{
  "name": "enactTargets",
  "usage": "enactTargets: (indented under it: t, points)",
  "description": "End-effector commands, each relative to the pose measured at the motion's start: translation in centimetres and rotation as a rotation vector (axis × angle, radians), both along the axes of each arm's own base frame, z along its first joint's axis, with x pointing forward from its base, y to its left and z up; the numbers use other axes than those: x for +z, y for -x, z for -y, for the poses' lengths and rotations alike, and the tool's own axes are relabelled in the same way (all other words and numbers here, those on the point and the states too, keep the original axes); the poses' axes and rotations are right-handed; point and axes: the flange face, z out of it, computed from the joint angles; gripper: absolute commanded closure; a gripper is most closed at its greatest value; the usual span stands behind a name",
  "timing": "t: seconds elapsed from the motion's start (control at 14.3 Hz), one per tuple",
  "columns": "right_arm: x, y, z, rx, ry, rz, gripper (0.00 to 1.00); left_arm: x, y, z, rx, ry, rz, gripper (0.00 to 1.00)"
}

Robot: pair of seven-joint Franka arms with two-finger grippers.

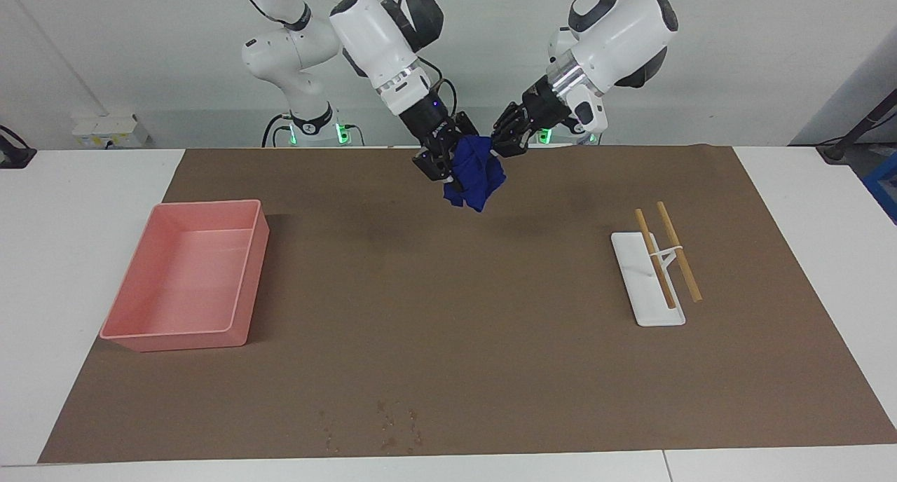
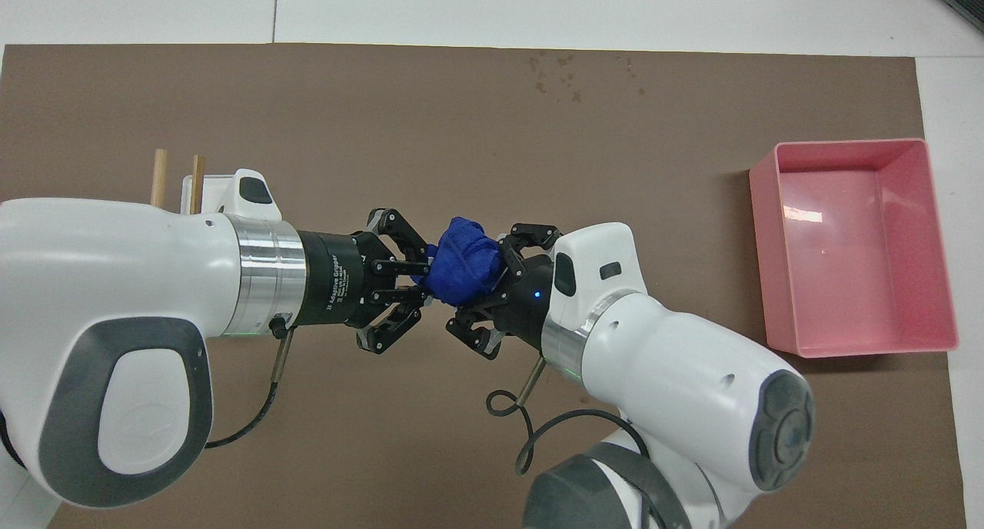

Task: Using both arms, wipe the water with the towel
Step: 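Grasp the towel with the right gripper beside the left gripper, then open the left gripper and withdraw it while the right gripper pulls away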

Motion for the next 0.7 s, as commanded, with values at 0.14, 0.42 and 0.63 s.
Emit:
enactTargets:
  t: [0.14,0.42,0.63]
  points:
    - [1.2,-0.4,-0.6,-0.034,-0.041,0.030,1.00,-1.3,2.5,1.3,-0.027,-0.008,-0.009,1.00]
    - [1.1,-0.5,-0.5,-0.030,-0.037,0.028,1.00,-1.2,2.5,1.0,-0.041,-0.009,-0.002,1.00]
    - [1.1,-0.5,-0.5,-0.031,-0.037,0.028,1.00,-0.6,1.7,-0.1,-0.039,-0.058,0.034,0.00]
